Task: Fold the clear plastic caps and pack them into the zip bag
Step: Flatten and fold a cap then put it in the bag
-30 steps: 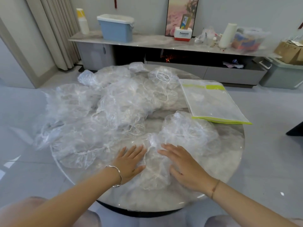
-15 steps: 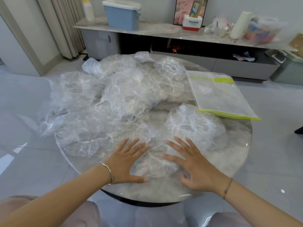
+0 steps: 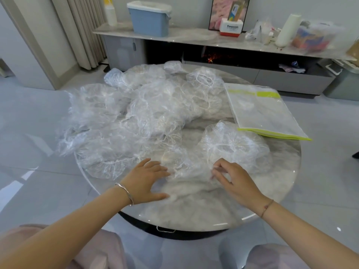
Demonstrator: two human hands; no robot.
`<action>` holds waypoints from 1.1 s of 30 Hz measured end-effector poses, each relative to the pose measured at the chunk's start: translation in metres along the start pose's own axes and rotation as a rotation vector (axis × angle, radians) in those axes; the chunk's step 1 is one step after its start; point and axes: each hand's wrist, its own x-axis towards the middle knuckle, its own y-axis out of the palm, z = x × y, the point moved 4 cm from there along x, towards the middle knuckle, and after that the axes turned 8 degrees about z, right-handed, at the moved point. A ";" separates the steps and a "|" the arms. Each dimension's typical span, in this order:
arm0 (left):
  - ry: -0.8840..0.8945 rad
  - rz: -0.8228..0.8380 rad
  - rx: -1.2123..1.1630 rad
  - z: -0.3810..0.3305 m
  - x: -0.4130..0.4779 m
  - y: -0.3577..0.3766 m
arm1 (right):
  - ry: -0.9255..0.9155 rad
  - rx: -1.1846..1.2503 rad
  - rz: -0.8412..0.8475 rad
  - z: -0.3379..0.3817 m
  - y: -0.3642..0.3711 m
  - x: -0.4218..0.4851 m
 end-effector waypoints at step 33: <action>-0.546 -0.138 -0.423 0.013 -0.002 -0.014 | 0.382 0.140 0.006 -0.028 0.015 0.021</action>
